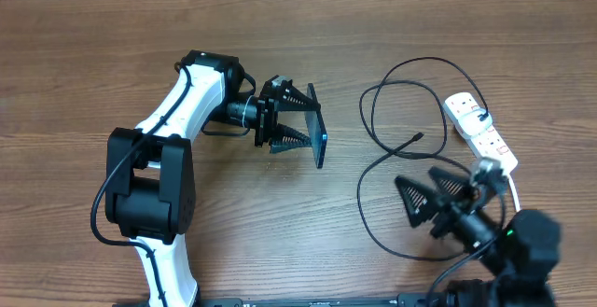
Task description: Plug charger to phone and switch on socket
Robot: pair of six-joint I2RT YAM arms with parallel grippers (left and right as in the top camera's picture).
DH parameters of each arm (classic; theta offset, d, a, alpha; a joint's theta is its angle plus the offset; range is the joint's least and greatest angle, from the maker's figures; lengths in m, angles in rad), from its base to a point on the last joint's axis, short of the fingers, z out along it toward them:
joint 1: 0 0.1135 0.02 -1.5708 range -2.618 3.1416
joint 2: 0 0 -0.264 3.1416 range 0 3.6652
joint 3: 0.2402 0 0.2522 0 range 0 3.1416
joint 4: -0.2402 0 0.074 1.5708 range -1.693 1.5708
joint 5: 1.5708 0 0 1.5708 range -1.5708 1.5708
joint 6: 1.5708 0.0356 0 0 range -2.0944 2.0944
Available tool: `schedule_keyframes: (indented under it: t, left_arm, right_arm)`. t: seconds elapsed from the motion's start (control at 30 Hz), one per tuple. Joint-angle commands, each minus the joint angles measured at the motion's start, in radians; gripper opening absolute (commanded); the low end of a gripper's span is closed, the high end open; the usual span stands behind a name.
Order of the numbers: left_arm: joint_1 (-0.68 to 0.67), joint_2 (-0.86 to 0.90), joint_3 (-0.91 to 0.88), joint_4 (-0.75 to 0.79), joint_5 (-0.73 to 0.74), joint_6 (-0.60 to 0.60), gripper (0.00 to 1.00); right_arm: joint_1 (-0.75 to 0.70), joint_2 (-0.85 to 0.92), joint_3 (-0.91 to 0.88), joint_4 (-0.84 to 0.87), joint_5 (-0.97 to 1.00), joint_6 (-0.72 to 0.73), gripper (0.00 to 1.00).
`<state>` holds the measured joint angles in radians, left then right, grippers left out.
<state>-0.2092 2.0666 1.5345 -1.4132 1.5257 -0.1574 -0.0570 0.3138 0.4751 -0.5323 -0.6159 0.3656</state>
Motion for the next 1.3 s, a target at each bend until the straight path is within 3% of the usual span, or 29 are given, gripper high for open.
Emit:
schedule_keyframes:
  t: [0.0,0.1,0.23,0.43,0.6,0.73,0.93,1.03,1.27]
  left_arm:
    - [0.002,0.000,0.029,0.001,0.035,-0.007,0.45]
    - [0.002,0.000,0.029,0.001,0.035,-0.007,0.45]
    - [0.002,0.000,0.029,0.001,0.035,-0.007,0.45]
    - [0.002,0.000,0.029,0.002,0.035,-0.007,0.45]
    - [0.002,0.000,0.029,0.008,0.035,-0.006,0.46]
    - [0.002,0.000,0.029,0.008,0.035,-0.003,0.46]
    - [0.002,0.000,0.029,0.008,0.036,-0.003,0.46]
    - [0.002,0.000,0.029,0.008,0.038,-0.003,0.46]
    - [0.002,0.000,0.029,0.008,0.038,-0.003,0.46]
  right_arm:
    - [0.011,0.164,0.280,-0.198,0.058,-0.124,1.00]
    - [0.041,0.297,0.488,-0.368,0.046,-0.128,1.00]
    - [0.148,0.430,0.651,-0.473,-0.003,-0.125,1.00]
    - [0.396,0.566,0.676,-0.280,-0.123,-0.075,1.00]
    - [0.467,0.676,0.676,-0.172,-0.080,-0.135,1.00]
    - [0.566,0.782,0.676,-0.193,0.173,-0.132,1.00]
    - [0.797,0.843,0.676,-0.183,0.816,0.073,1.00]
    - [0.882,0.845,0.667,-0.157,1.041,0.117,1.00]
    - [0.953,0.919,0.649,-0.134,1.116,0.137,1.00]
